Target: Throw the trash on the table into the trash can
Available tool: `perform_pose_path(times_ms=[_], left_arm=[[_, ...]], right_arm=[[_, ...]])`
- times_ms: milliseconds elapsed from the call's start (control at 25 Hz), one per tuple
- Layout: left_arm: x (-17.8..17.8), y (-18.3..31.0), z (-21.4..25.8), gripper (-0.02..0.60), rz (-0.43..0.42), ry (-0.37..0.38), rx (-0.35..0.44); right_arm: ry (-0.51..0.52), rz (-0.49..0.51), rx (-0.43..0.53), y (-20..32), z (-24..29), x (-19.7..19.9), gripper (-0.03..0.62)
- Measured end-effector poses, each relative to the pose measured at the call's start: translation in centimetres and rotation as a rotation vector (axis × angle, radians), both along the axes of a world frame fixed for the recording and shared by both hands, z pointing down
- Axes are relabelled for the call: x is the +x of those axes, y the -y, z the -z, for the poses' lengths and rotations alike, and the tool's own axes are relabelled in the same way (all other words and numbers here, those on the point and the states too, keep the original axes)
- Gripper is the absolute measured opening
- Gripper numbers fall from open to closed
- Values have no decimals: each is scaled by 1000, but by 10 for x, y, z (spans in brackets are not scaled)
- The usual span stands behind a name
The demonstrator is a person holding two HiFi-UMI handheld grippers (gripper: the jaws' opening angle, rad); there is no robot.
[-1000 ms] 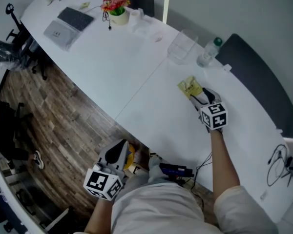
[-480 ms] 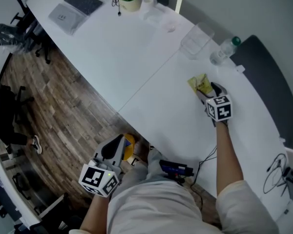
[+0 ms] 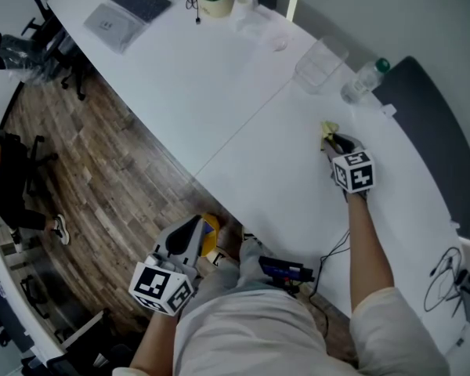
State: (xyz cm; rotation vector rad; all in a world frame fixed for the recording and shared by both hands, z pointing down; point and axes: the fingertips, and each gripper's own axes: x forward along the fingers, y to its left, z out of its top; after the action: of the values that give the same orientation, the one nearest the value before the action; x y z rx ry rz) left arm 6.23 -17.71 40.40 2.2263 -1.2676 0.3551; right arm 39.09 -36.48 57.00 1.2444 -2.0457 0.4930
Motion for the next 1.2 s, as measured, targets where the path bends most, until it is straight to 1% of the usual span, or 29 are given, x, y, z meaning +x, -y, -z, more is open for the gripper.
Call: perform_pose_path(times_ms=[80, 160, 440, 720, 920, 1080, 1200], left_arm=[[-3, -2, 1, 1, 6, 2, 3], [-5, -4, 2, 0, 13, 1, 7], [-15, -19, 15, 0, 36, -26, 41], [-38, -44, 28, 0, 87, -43, 89], [-71, -68, 36, 1, 168, -57, 124], [-109, -94, 38, 1, 253, -63, 146], [-142, -116, 44, 0, 328, -49, 164]], right_arm=[[-6, 6, 11, -1, 3, -2, 83], [2, 6, 24, -3, 9, -3, 60], [26, 26, 77, -16, 49, -20, 54], [71, 80, 104, -43, 80, -57, 55], [113, 159, 99, -65, 96, -107, 55], [159, 259, 88, -96, 112, -165, 55], [207, 342, 77, -121, 122, -215, 55]])
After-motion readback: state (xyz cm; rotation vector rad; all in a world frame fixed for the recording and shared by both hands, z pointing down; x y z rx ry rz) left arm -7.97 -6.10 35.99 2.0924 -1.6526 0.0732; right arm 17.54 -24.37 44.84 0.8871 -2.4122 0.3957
